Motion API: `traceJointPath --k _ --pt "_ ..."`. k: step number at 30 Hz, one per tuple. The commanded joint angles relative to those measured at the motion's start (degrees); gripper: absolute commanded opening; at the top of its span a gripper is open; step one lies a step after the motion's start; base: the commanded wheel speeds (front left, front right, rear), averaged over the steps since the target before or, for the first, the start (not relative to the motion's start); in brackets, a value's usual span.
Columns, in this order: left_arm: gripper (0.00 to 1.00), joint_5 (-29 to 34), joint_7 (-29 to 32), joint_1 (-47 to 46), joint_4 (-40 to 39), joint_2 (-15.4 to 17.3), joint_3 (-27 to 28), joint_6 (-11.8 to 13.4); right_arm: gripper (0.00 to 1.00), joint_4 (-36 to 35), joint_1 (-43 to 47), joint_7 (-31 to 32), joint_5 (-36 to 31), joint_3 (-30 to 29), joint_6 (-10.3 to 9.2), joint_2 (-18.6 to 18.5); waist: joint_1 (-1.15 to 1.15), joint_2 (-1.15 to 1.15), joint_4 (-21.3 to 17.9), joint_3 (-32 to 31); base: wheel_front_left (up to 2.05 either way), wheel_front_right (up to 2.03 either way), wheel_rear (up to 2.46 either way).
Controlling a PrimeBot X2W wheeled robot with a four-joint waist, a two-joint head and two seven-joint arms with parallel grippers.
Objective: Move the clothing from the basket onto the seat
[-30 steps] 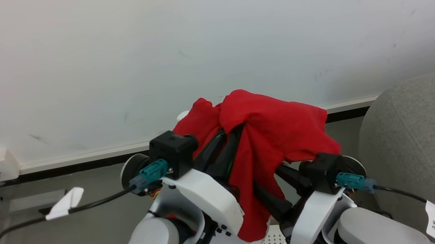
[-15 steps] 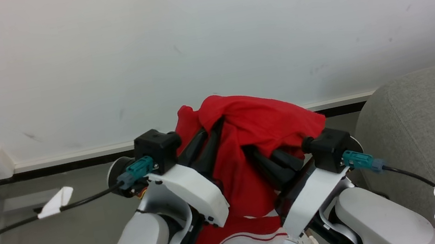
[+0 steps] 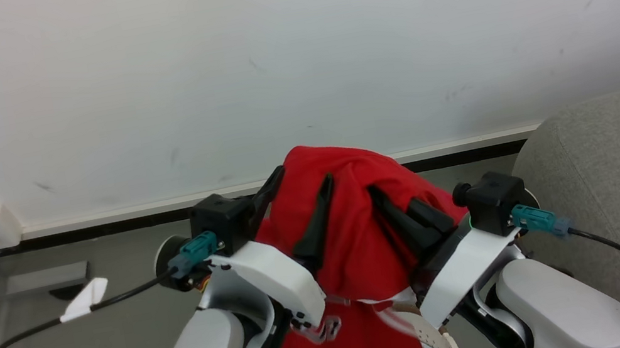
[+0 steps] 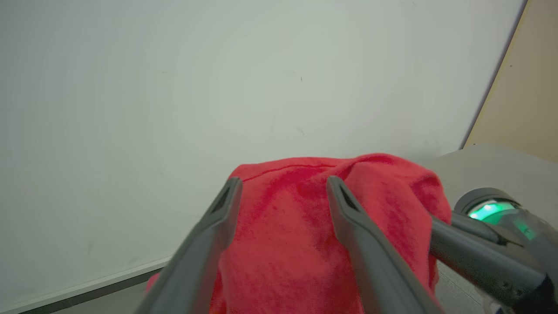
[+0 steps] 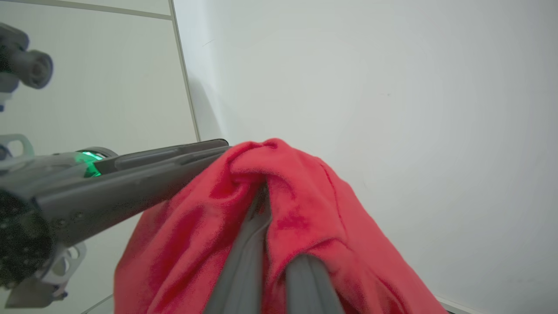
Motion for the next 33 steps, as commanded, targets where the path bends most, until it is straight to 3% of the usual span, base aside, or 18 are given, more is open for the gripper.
traceJointPath --k 1,20,33 --pt "1.0 -0.3 -0.8 0.7 0.1 0.1 0.0 0.2 0.0 -0.2 0.6 -0.2 -0.1 -0.3 -0.14 -0.2 -0.01 0.0 0.2 0.0 0.0 0.0 0.0" --pt "1.0 1.9 -5.6 5.0 2.8 3.1 -1.7 0.9 0.0 -0.4 1.0 -0.2 -0.9 -3.2 -0.14 -2.8 -0.01 0.0 0.3 0.5 0.0 0.0 0.0" --pt "1.0 1.0 -6.2 4.6 1.7 2.6 -2.6 1.0 0.0 -0.9 0.6 -0.2 -2.5 -5.7 -0.14 -5.4 -0.01 0.0 -8.1 2.0 0.0 0.0 0.0"
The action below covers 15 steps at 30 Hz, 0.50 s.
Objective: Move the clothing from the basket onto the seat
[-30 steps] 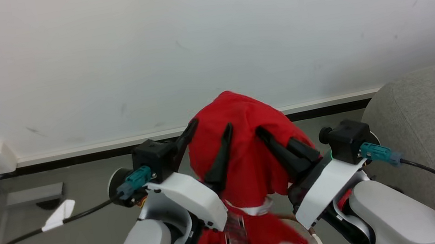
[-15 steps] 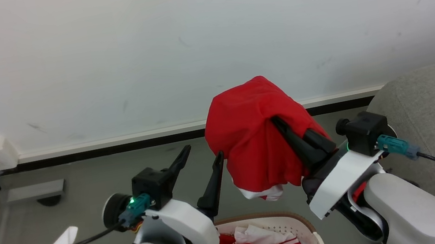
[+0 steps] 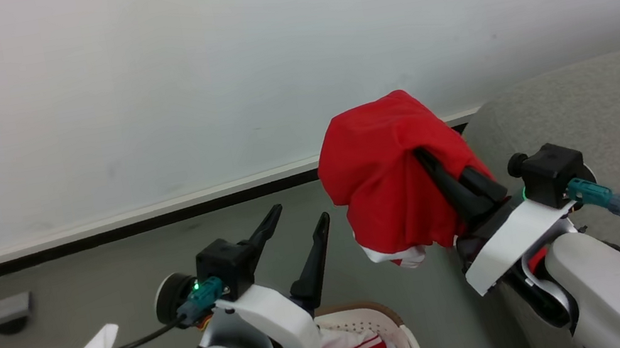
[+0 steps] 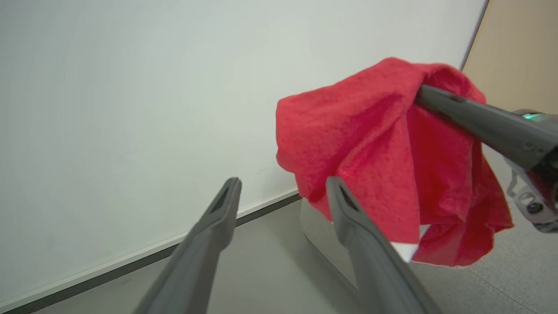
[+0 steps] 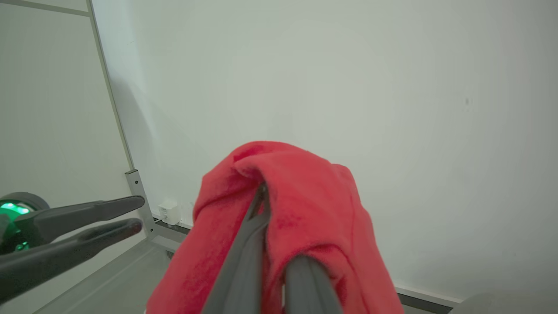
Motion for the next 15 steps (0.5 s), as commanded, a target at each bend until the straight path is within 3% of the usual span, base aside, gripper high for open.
traceJointPath --k 1,10,15 --pt "1.0 -0.7 -0.2 0.2 -0.2 0.0 -0.1 -0.1 0.0 -0.2 0.3 -0.2 -0.6 -0.3 -0.14 -0.7 0.0 0.0 -2.5 0.6 0.0 0.0 0.0" --pt "1.0 -0.9 -0.4 0.5 -2.1 -1.7 -3.3 -1.2 0.0 -1.7 1.9 -0.2 -1.3 -3.6 -0.14 -4.6 0.0 0.0 -11.5 2.5 0.0 0.0 0.0" --pt "1.0 -1.0 -0.8 -0.4 -3.1 -2.9 -5.8 -2.0 0.0 -3.8 3.9 -0.2 -1.6 -6.9 -0.13 -7.1 0.0 0.0 -14.3 4.3 0.0 0.0 0.0"
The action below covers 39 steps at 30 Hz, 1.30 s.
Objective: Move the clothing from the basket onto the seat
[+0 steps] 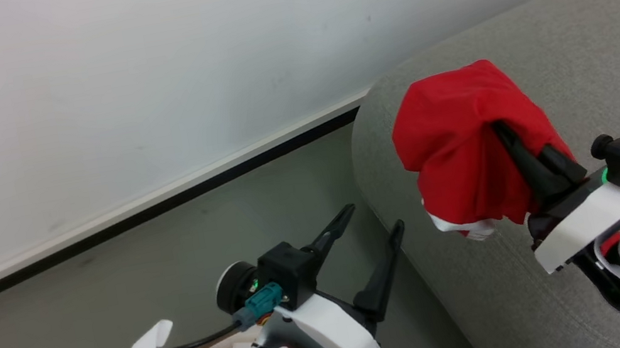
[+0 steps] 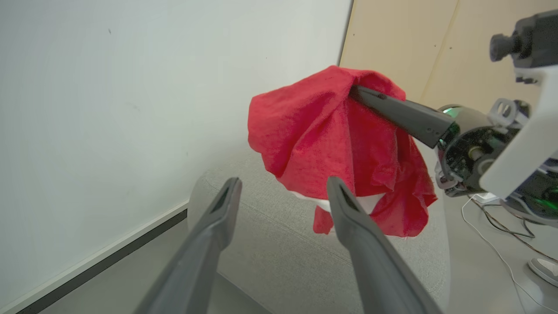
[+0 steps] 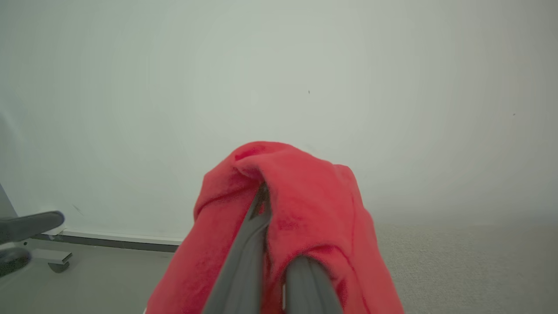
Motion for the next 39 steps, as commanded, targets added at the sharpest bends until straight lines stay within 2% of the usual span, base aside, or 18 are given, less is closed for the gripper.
traceJointPath --k 1,8,15,21,27,30,33,34,35,36,37,39 --pt "1.0 -0.6 -0.2 -0.4 -0.2 0.0 -0.2 -0.2 0.0 -0.6 1.1 -0.2 -0.1 -0.7 -0.13 -0.5 0.0 0.0 -1.4 1.7 0.0 0.0 0.0" --pt "1.0 1.2 0.1 -3.5 -2.1 -0.1 -3.0 -0.9 0.0 -3.6 2.7 -0.2 0.5 -8.1 -0.13 -2.7 0.0 0.0 -0.8 8.0 0.0 0.0 0.0" --pt "1.0 3.4 1.1 -10.2 -4.2 0.6 -5.0 -1.9 0.0 -1.2 -4.4 -0.2 2.8 -17.9 -0.12 -5.1 0.0 0.0 3.5 19.4 0.0 0.0 0.0" --pt "1.0 4.4 -0.2 -14.9 -5.4 1.2 -6.2 -2.4 0.0 7.5 -16.4 0.3 5.9 -25.1 -0.12 -9.2 0.0 0.0 7.7 27.7 0.0 0.0 0.0" --pt "1.0 4.9 -2.4 -16.5 -5.8 1.3 -6.5 -2.2 0.0 21.1 -27.0 0.8 2.4 -31.6 -0.13 -13.6 0.0 0.0 12.3 31.9 0.0 0.0 0.0" --pt "1.0 4.8 -3.3 -16.2 -5.3 1.4 -6.6 -2.0 0.0 28.4 -29.4 0.5 -0.3 -34.2 -0.12 -14.4 0.0 0.0 14.2 32.4 0.0 0.0 0.0" --pt "1.0 4.3 -3.9 -15.7 -4.8 1.4 -6.6 -1.7 0.0 34.7 -29.9 0.2 -1.9 -36.9 -0.12 -13.3 0.0 0.0 15.3 32.2 0.0 0.0 0.0" --pt "1.0 4.1 -4.1 -15.5 -4.7 1.5 -6.5 -1.6 0.05 36.6 -29.5 0.0 -2.7 -37.7 -0.13 -13.1 0.0 0.0 15.4 32.1 0.0 0.0 0.0" --pt "1.0 4.0 -4.3 -15.3 -4.5 1.5 -6.5 -1.6 0.31 38.2 -29.0 -0.1 -3.6 -38.2 -0.12 -12.7 0.0 0.0 15.5 31.8 0.0 0.0 0.0" --pt "1.0 3.9 -4.3 -15.2 -4.3 1.6 -6.4 -1.5 0.86 39.4 -28.5 -0.2 -3.9 -38.9 -0.13 -12.1 0.0 0.0 15.5 31.4 0.0 0.0 0.0" --pt "1.0 3.7 -4.5 -15.1 -4.2 1.8 -6.3 -1.4 1.0 39.7 -28.1 -0.2 -4.2 -40.0 -0.13 -11.9 0.0 0.0 15.4 31.1 0.0 0.0 0.0" --pt "1.0 3.6 -4.9 -14.8 -3.9 2.1 -6.0 -1.1 1.0 38.4 -26.3 -0.2 -5.2 -42.0 -0.12 -10.4 0.0 0.0 15.1 30.1 0.0 0.0 0.0"
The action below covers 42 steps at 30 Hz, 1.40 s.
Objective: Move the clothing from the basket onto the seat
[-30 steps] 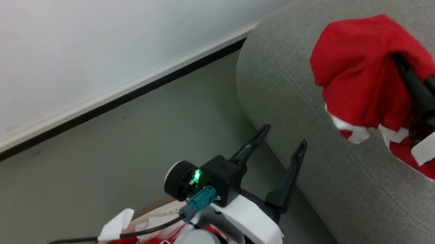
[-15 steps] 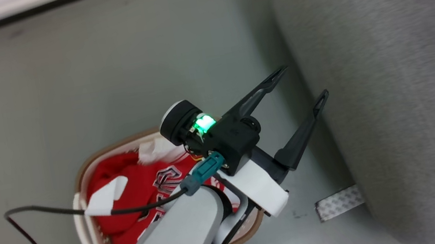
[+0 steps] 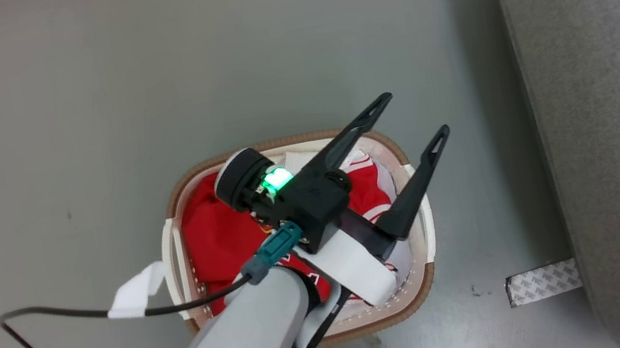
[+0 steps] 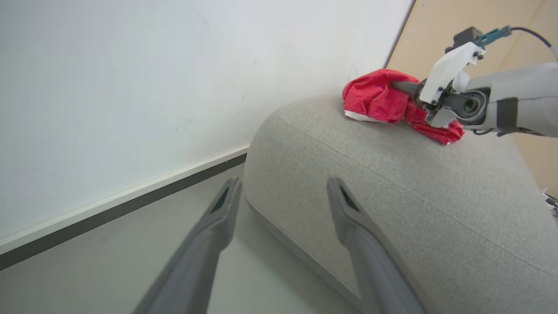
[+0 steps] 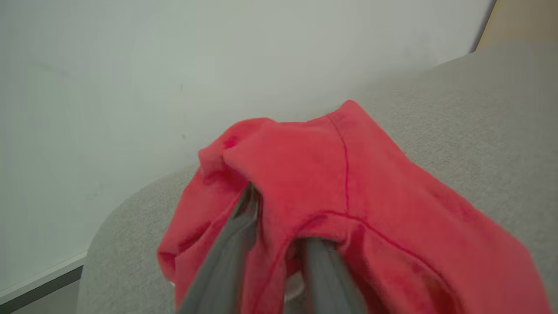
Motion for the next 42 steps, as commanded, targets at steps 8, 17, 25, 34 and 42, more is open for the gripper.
traceJointPath --k 8,17,25,34,42 --pt "1.0 -2.0 -1.8 3.8 1.5 2.5 1.6 1.3 1.0 -16.0 14.7 -0.3 -5.8 -2.3 -0.12 6.9 -0.01 0.0 -3.4 -6.9 0.0 0.0 0.0" --pt "1.0 -4.5 -4.3 10.4 2.8 4.3 4.7 4.5 1.0 -35.8 30.3 -0.3 -12.9 -0.8 -0.12 11.3 -0.01 0.0 -4.3 -15.5 0.0 0.0 0.0" --pt "1.0 -5.7 -5.8 19.5 4.1 6.2 9.1 8.3 1.0 -46.1 43.3 -0.2 -17.3 3.7 -0.12 15.7 -0.01 0.0 -1.4 -24.8 0.0 0.0 0.0" --pt "1.0 -5.3 -5.8 32.4 0.4 6.2 17.7 11.2 1.0 -49.2 54.4 -0.2 -20.9 9.3 -0.12 19.7 -0.01 0.0 1.7 -32.4 0.0 0.0 0.0" --pt "1.0 -2.5 -5.8 40.7 -0.8 4.8 23.8 10.0 1.0 -48.0 59.9 -0.2 -24.2 9.0 -0.13 22.5 -0.01 0.0 2.6 -36.1 0.0 0.0 0.0"
